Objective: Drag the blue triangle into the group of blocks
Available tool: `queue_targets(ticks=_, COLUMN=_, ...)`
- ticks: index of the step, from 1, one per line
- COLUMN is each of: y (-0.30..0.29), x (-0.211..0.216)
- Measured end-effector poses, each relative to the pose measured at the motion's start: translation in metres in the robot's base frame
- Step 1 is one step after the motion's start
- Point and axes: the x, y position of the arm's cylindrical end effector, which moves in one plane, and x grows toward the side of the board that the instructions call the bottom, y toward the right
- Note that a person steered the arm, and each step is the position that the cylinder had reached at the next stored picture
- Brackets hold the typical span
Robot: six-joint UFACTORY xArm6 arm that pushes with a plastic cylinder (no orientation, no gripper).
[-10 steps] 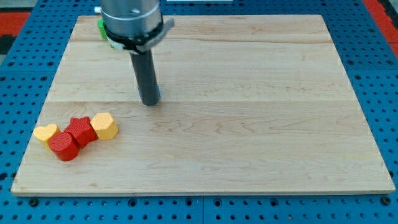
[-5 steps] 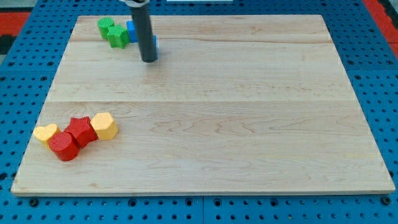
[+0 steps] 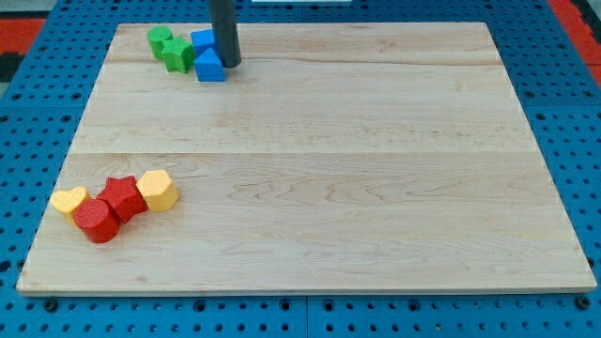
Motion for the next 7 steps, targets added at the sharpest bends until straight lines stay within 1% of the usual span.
queue_targets(ticks=1, y=0.005, x=0.005)
queue_targets(ticks=2, y=0.039, x=0.038)
queue_targets(ticks=3, y=0.019, x=0.047)
queue_targets(ticks=4, y=-0.003, x=0.029)
queue_targets(ticks=6, y=-0.020, x=-0.016)
queue_targets(ticks=7, y=-0.024, x=-0.026)
